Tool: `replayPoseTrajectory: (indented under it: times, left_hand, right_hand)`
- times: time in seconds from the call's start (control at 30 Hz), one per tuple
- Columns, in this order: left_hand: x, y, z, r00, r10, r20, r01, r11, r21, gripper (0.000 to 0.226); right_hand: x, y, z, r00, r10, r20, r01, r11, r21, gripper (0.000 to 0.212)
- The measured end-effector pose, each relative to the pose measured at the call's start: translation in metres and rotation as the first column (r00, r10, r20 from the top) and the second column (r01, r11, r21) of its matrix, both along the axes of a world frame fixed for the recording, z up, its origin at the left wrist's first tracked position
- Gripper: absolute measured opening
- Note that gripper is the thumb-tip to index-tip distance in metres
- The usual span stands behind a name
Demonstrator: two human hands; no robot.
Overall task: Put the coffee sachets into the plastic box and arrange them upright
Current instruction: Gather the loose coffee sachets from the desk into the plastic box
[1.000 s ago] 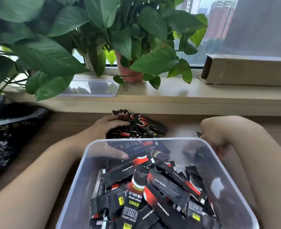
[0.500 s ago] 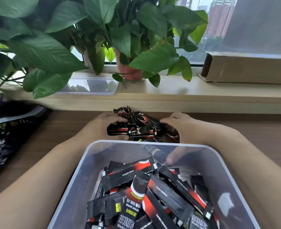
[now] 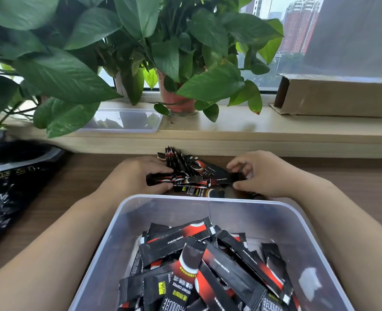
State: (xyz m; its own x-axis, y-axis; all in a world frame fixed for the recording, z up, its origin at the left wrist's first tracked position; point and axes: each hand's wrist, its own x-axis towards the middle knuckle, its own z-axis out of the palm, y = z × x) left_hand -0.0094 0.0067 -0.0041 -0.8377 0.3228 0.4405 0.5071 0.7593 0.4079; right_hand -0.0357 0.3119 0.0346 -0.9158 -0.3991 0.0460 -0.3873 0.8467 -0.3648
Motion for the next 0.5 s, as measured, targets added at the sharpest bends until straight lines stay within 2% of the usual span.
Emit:
replayPoseTrajectory:
  times: [0.13, 0.2, 0.27, 0.33, 0.43, 0.5]
  left_hand:
    - [0.004, 0.001, 0.008, 0.997, -0.01, -0.073, 0.004, 0.997, -0.081, 0.039]
    - [0.006, 0.001, 0.011, 0.996, 0.015, -0.085, -0.022, 0.996, -0.09, 0.04]
    - [0.007, 0.002, 0.012, 0.995, 0.013, -0.095, -0.024, 0.994, -0.109, 0.036]
    - [0.008, 0.003, 0.014, 0.993, 0.009, -0.116, -0.023, 0.993, -0.12, 0.028]
    - [0.01, 0.002, 0.016, 0.983, 0.047, -0.175, -0.066, 0.993, -0.101, 0.021]
    - [0.012, 0.001, 0.018, 0.983, 0.093, -0.156, -0.104, 0.993, -0.063, 0.013]
  right_hand:
    - [0.001, 0.004, 0.007, 0.991, -0.128, -0.042, 0.133, 0.982, 0.132, 0.033]
    - [0.006, 0.003, 0.013, 0.981, -0.195, -0.007, 0.193, 0.963, 0.187, 0.043]
    - [0.012, 0.001, 0.02, 0.967, -0.254, 0.015, 0.238, 0.921, 0.308, 0.057]
    - [0.019, -0.001, 0.026, 0.955, -0.29, 0.059, 0.247, 0.892, 0.379, 0.052]
    - [0.024, -0.002, 0.03, 0.939, -0.309, 0.153, 0.245, 0.91, 0.335, 0.033]
    - [0.023, -0.002, 0.029, 0.94, -0.316, 0.128, 0.275, 0.925, 0.261, 0.033]
